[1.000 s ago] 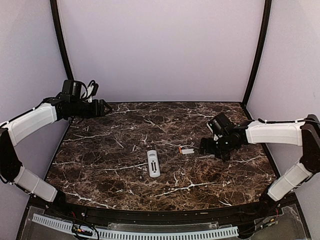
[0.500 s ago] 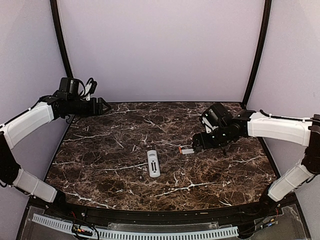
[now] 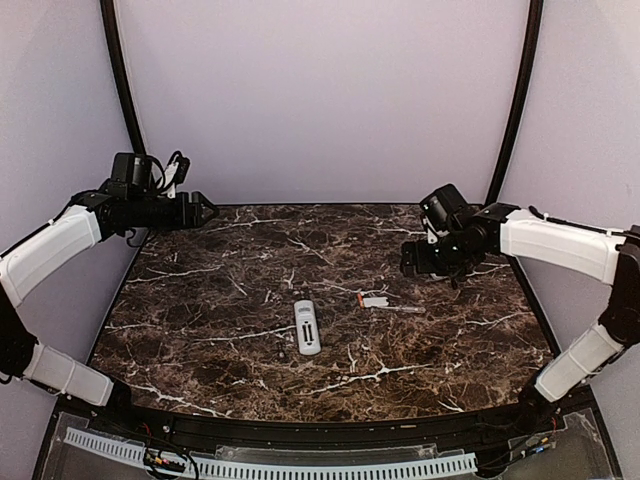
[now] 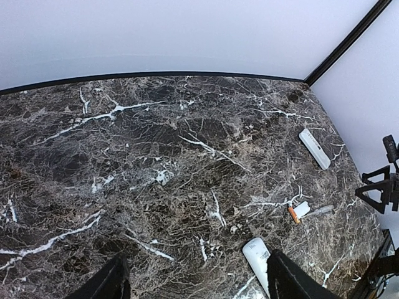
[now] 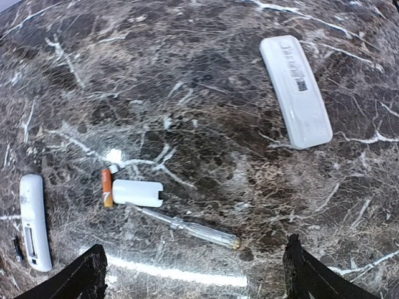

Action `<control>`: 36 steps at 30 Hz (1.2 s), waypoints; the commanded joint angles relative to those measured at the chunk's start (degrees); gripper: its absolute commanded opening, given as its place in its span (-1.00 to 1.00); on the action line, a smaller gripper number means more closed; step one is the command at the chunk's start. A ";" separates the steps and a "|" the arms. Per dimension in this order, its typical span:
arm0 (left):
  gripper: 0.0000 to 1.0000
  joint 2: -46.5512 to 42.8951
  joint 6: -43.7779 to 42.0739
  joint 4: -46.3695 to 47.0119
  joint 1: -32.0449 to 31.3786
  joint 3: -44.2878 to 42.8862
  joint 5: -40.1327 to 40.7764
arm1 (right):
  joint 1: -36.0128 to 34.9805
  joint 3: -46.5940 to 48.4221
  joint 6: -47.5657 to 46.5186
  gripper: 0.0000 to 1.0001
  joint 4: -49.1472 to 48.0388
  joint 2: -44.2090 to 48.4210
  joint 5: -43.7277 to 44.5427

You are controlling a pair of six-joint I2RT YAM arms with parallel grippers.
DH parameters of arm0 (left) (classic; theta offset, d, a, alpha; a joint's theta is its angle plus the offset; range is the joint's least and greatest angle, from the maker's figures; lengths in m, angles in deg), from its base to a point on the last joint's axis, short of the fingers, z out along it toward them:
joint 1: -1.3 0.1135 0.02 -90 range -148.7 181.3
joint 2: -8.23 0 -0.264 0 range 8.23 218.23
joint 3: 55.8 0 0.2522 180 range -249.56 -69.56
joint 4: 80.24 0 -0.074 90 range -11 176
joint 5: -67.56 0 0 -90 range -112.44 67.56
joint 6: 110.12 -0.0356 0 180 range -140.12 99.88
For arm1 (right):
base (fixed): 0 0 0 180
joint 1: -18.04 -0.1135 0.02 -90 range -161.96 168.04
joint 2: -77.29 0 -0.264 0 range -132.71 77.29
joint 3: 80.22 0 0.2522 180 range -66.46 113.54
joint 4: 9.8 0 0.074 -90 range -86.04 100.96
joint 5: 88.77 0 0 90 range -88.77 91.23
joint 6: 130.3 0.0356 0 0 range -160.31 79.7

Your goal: Unload the batteries from the remote control

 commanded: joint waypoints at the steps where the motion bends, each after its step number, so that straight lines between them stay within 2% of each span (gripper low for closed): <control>1: 0.50 -2.21 -0.79 -0.80 0.07 0.27 0.00 | 5.44 1.65 2.07 0.91 1.20 -3.40 0.67; 11: 0.51 -1.97 -0.20 -0.48 0.07 0.42 -0.79 | 17.70 5.27 -7.24 0.95 -4.44 -14.99 -4.48; 18: 0.51 -1.84 0.01 -0.32 0.07 0.54 -1.06 | 21.13 13.11 -14.56 0.95 -4.15 -24.26 -6.58; 27: 0.51 -1.38 0.15 -0.18 0.07 0.50 -1.25 | 22.42 16.11 -17.57 0.78 -3.88 -29.34 -5.01; 36: 0.51 -1.17 0.23 -0.17 0.07 0.37 -1.41 | 22.82 15.96 -18.62 0.43 -4.10 -31.26 -6.87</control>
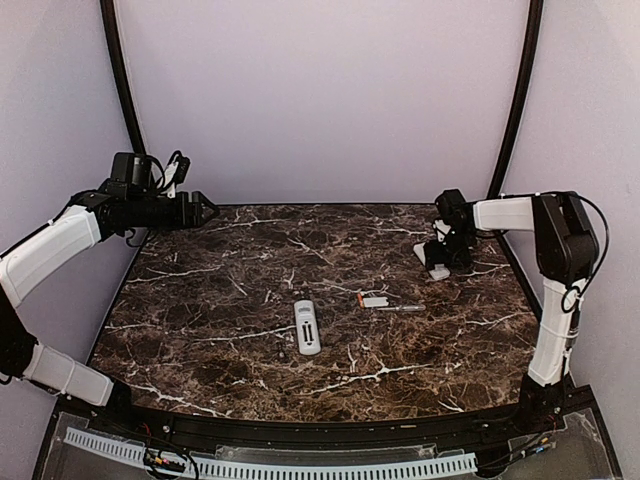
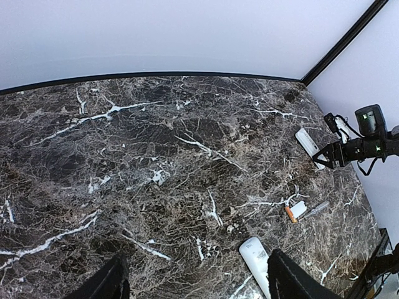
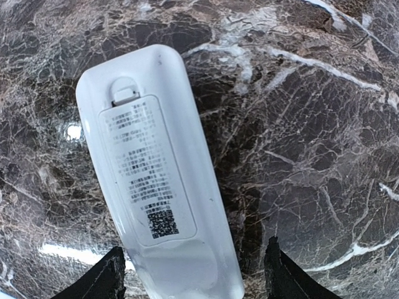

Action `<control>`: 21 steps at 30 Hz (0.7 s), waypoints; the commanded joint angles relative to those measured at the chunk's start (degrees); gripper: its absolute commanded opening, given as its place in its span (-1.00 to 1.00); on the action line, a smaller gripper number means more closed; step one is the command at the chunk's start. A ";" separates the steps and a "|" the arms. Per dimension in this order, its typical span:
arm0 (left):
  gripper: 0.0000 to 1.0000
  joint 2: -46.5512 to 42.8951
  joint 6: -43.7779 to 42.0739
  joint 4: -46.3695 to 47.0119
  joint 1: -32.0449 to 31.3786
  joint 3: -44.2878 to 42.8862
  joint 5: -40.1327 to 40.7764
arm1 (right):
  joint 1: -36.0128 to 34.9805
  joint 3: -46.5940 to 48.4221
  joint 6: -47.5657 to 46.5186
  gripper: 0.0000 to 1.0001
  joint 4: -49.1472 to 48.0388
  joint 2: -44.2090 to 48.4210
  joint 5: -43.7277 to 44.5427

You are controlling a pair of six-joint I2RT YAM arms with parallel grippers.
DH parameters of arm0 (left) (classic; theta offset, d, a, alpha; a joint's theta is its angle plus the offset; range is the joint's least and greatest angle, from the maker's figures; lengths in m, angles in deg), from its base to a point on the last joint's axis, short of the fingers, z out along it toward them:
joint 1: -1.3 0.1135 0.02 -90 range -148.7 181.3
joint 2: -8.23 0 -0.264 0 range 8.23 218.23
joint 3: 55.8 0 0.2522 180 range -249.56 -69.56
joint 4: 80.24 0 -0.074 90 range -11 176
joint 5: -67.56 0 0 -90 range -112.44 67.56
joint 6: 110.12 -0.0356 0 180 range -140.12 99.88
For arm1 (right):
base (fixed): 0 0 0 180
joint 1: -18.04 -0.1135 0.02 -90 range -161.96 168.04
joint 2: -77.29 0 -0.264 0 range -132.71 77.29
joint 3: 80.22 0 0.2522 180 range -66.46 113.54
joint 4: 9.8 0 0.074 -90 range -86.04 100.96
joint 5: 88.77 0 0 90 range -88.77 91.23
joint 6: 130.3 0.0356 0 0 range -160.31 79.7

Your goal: Unload the batteries from the remote control

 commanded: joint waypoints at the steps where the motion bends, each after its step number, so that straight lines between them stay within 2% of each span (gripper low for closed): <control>1: 0.51 -1.00 0.02 -0.15 0.07 0.39 -0.69 | 0.35 0.91 -0.72 0.40 -0.52 -1.06 -1.20; 12: 0.52 -0.82 0.06 -0.16 0.07 0.41 -0.82 | 0.44 -0.85 -1.53 0.09 -1.32 -0.92 -4.93; 18: 0.52 -0.74 0.23 -0.11 0.07 0.44 -0.95 | 0.36 -1.50 -1.35 -0.22 -1.29 -0.08 -7.10; 21: 0.52 -0.66 0.32 -0.11 0.07 0.50 -1.07 | 0.27 -2.35 -0.74 -0.27 -1.20 2.01 -8.63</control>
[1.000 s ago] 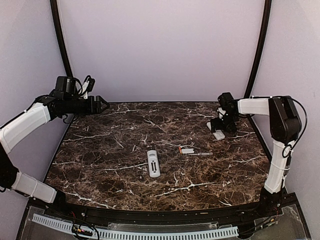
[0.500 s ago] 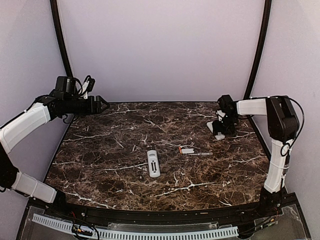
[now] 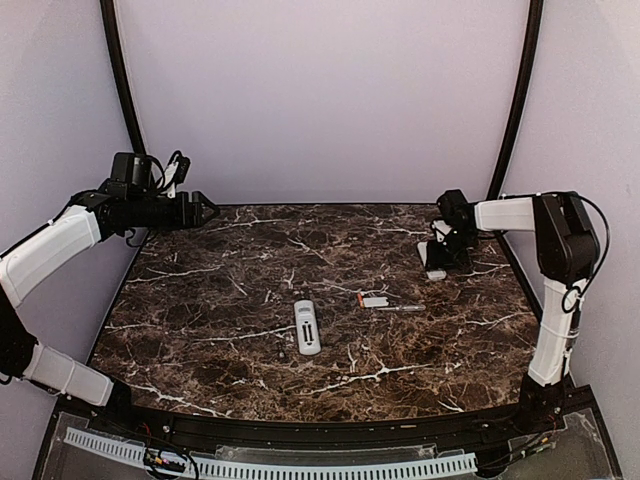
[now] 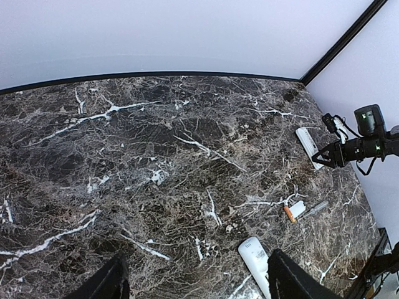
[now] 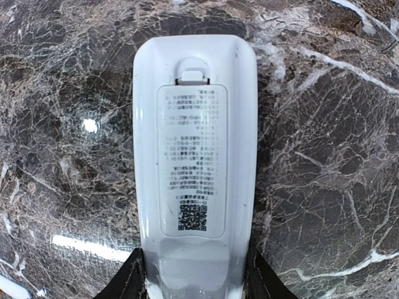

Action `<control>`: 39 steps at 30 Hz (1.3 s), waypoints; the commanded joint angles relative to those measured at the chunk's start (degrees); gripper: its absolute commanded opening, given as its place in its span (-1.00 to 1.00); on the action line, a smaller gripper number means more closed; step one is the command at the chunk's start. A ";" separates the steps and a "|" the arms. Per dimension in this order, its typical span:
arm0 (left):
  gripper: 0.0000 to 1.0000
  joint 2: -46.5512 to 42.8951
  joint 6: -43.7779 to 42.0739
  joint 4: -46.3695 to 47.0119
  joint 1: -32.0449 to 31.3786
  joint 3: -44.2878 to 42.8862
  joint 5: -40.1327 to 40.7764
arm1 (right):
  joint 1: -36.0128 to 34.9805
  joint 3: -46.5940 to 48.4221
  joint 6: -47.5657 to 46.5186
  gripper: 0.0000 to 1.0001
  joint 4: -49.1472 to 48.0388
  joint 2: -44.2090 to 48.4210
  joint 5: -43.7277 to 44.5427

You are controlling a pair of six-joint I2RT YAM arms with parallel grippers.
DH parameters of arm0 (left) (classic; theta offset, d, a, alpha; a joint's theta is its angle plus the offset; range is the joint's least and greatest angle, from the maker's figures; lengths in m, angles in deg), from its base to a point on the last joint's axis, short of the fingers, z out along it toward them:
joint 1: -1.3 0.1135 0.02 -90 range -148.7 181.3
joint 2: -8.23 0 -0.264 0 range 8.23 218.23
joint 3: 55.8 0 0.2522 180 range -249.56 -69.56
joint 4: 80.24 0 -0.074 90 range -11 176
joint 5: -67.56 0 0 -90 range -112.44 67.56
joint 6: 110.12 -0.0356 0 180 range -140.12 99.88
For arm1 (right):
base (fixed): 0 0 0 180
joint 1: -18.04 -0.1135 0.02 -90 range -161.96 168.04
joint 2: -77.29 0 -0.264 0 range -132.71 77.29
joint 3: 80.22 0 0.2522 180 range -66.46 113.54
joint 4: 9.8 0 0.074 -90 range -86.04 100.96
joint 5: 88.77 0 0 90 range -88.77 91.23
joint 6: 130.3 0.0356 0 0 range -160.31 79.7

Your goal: Unload the batteries from the remote control

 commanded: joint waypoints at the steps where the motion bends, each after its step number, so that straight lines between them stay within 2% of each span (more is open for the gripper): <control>1: 0.52 -0.61 0.24 0.02 0.07 0.54 -0.84 | 0.02 -2.13 0.72 -0.28 -0.41 2.89 -3.72; 5: 0.51 -0.64 1.56 1.11 0.03 1.08 -2.41 | -1.23 -3.17 2.18 -0.29 0.68 7.08 -5.40; 8: 0.50 -0.73 6.65 4.60 -0.71 3.58 -5.95 | -3.49 -4.34 3.45 -0.28 1.59 10.34 -6.68; 14: 0.49 1.60 17.64 15.21 -9.60 8.92 -5.52 | -11.49 -6.56 9.11 -0.28 1.14 15.69 -10.07; 19: 0.47 8.47 27.15 29.38 -17.77 10.55 -6.94 | -21.81 -4.81 14.27 -0.28 -0.51 16.75 -10.14; 22: 0.46 12.68 33.06 37.15 -20.31 10.03 -9.53 | -27.06 -3.15 17.66 -0.28 -2.99 16.64 -9.82; 26: 0.44 17.62 37.45 42.19 -23.02 8.85 -12.62 | -32.81 -0.98 20.79 -0.28 -7.22 15.84 -10.10; 34: 0.42 19.57 40.59 44.12 -24.88 9.86 -12.12 | -37.13 3.64 22.95 -0.29 -9.64 13.71 -9.17; 36: 0.42 18.39 38.49 41.57 -24.82 10.17 -9.82 | -37.21 3.51 23.31 -0.29 -9.84 13.41 -8.47; 38: 0.44 16.41 31.09 37.89 -23.96 10.45 -6.65 | -37.26 3.19 23.65 -0.29 -9.49 13.19 -8.11; 39: 0.47 15.61 25.74 32.48 -23.24 10.18 -2.95 | -37.26 2.83 23.64 -0.29 -9.60 13.29 -8.24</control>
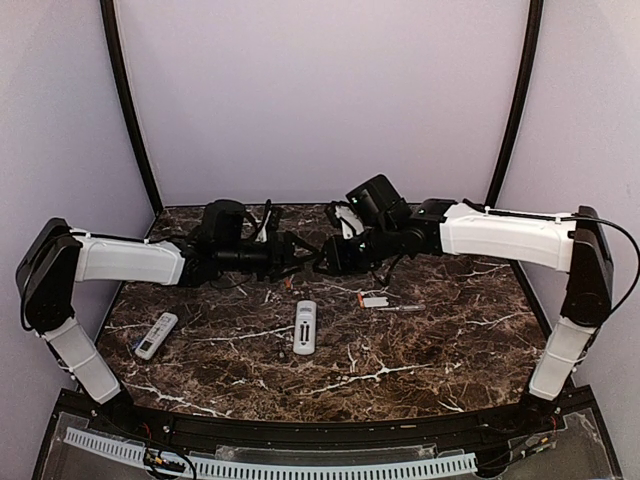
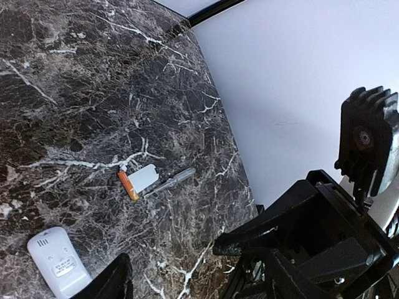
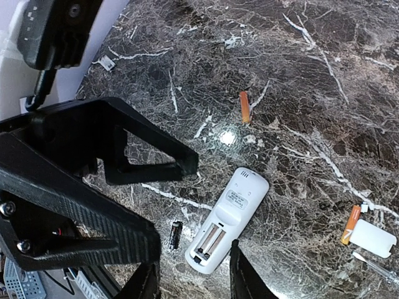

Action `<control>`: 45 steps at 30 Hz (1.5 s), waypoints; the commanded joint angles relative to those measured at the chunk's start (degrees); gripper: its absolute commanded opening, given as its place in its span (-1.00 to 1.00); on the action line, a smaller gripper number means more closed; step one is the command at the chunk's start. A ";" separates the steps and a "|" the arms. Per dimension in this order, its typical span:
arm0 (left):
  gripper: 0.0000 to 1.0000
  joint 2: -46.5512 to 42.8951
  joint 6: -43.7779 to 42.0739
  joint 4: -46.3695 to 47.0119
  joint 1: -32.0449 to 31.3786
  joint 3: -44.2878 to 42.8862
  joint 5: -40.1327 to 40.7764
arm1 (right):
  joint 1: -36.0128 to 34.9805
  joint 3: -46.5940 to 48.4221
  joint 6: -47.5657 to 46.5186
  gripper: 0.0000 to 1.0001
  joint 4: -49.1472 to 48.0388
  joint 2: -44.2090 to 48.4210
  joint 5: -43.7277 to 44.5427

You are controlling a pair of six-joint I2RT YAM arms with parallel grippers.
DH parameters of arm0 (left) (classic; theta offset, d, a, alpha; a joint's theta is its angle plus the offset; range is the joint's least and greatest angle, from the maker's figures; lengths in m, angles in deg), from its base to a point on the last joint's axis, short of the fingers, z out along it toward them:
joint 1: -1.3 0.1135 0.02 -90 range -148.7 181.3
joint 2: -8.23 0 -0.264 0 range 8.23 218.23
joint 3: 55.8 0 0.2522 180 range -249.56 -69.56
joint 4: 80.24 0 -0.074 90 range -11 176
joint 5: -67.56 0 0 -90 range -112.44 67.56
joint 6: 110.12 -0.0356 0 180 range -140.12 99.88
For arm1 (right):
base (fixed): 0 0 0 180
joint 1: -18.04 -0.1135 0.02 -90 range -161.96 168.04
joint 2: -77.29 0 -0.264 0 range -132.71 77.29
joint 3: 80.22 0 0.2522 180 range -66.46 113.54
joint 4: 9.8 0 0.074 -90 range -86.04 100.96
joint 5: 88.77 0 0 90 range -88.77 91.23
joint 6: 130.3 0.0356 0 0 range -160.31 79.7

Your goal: Unload the batteries from the remote control

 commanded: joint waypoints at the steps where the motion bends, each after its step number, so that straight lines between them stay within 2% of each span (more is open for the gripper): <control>1: 0.47 -6.01 -12.75 -10.25 3.67 0.07 7.76 | -0.39 -0.40 1.46 -0.29 -1.67 -0.96 1.15; 5: 0.48 -10.10 -16.04 -13.95 9.02 1.26 4.79 | -0.39 -1.98 1.23 -0.23 -2.95 0.01 1.42; 8: 0.48 -10.65 -17.80 -17.82 9.35 0.50 5.53 | -0.39 -1.67 1.02 -0.20 -3.24 -0.15 1.90; 19: 0.48 -11.02 -16.89 -17.28 10.62 0.92 5.36 | -0.31 -3.35 1.17 0.10 -2.73 2.16 5.11; 25: 0.49 -10.52 -17.71 -18.93 11.87 -0.12 5.65 | 0.09 -4.70 1.52 0.62 -3.16 3.02 6.24; 31: 0.50 -10.80 -19.35 -20.77 13.49 -0.71 6.78 | 1.46 -5.97 1.29 0.91 -2.87 4.29 7.21; 40: 0.53 -11.97 -20.25 -24.03 17.10 0.17 10.73 | 5.99 -9.75 1.09 0.97 -3.33 6.48 8.13; 42: 0.55 -12.84 -19.58 -25.42 18.49 0.91 13.60 | 7.63 -10.93 1.09 0.97 -3.37 7.18 8.33; 45: 0.67 -15.26 -16.99 -29.72 20.01 3.91 23.34 | 9.98 -12.50 1.00 0.97 -3.24 8.54 9.06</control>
